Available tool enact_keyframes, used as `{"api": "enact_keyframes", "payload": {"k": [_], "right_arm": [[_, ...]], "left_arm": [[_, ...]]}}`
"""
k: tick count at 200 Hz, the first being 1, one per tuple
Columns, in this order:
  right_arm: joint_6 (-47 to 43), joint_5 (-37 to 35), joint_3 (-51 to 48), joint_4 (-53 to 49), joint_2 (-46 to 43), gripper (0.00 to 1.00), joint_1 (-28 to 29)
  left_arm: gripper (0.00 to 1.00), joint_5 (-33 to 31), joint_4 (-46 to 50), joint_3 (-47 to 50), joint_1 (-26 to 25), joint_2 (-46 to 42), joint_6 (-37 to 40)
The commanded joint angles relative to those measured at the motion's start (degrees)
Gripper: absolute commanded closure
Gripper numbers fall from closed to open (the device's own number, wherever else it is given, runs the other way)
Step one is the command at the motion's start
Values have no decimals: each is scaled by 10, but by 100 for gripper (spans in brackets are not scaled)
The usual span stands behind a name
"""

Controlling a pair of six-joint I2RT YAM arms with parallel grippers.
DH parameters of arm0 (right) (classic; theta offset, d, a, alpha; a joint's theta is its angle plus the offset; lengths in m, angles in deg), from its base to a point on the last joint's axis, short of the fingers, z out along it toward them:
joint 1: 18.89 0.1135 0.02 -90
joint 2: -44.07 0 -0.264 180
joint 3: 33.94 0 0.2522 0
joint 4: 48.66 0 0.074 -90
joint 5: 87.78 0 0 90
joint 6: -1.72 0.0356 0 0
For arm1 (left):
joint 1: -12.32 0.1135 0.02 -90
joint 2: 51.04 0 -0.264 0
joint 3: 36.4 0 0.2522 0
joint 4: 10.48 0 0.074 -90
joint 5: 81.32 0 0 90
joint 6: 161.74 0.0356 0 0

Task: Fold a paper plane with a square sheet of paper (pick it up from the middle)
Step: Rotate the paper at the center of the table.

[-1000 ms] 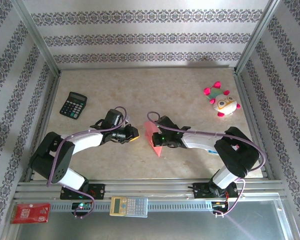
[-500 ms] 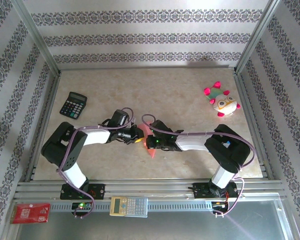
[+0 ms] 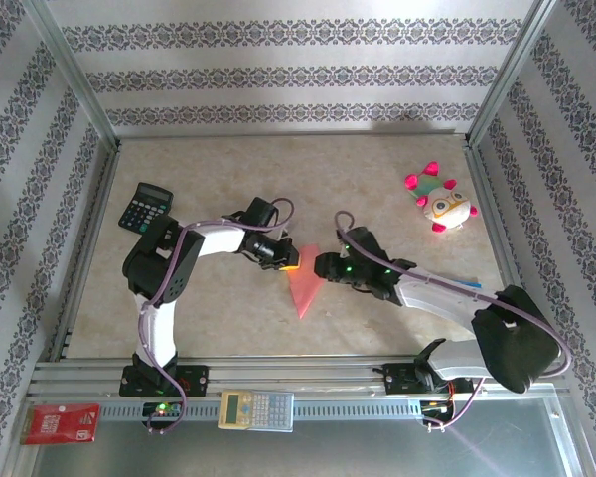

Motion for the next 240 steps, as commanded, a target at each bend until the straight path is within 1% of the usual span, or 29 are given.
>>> {"api": "enact_keyframes", "payload": {"k": [1, 16, 28, 41, 56, 75, 85, 103, 112, 124, 135, 154, 162, 172, 182, 193, 200, 210, 223, 240], "right_arm": [[-33, 41, 10, -95, 5, 56, -41], [-32, 62, 21, -108, 24, 55, -61], [-20, 86, 19, -82, 38, 55, -65], [-1, 104, 21, -57, 57, 55, -65], [13, 116, 24, -34, 80, 54, -68], [19, 128, 27, -16, 103, 54, -72], [19, 129, 26, -10, 105, 54, -74], [20, 127, 19, -1, 107, 53, -83], [21, 131, 16, 9, 111, 53, -88], [24, 142, 13, 31, 118, 53, -93], [27, 150, 12, 43, 124, 54, -96], [26, 152, 11, 46, 134, 56, -104], [25, 154, 7, 48, 134, 56, -107], [24, 153, 4, 45, 131, 55, -111], [20, 155, 3, 44, 130, 55, -115], [15, 158, 2, 41, 126, 54, -119], [11, 159, 3, 35, 123, 54, -121], [6, 158, 5, 26, 118, 53, -126], [-2, 153, 4, 15, 110, 53, -132], [-9, 149, 8, 4, 105, 52, -134]], "left_arm": [[88, 28, 136, -63, 6, 44, 158], [88, 34, 175, -110, 7, 77, 204], [87, 39, 192, -143, 7, 95, 224], [85, 69, 203, -180, 7, 111, 246], [83, 78, 229, -225, 6, 127, 260], [79, 81, 241, -254, 7, 124, 252], [74, 87, 230, -254, 7, 109, 233], [67, 95, 164, -221, 7, 58, 182], [65, 97, 110, -183, 7, 24, 142], [64, 95, 38, -125, 6, -19, 82], [65, 81, -27, -72, 5, -55, 29], [71, 39, -90, 23, 0, -120, -49], [73, 20, -111, 60, -11, -152, -73], [74, -10, -130, 100, -32, -187, -87], [74, -51, -133, 130, -58, -219, -81], [75, -98, -132, 151, -86, -239, -71], [75, -115, -133, 158, -101, -243, -72], [75, -121, -133, 164, -110, -238, -82], [76, -121, -154, 175, -113, -220, -101], [80, -131, -150, 167, -110, -185, -101]]}}
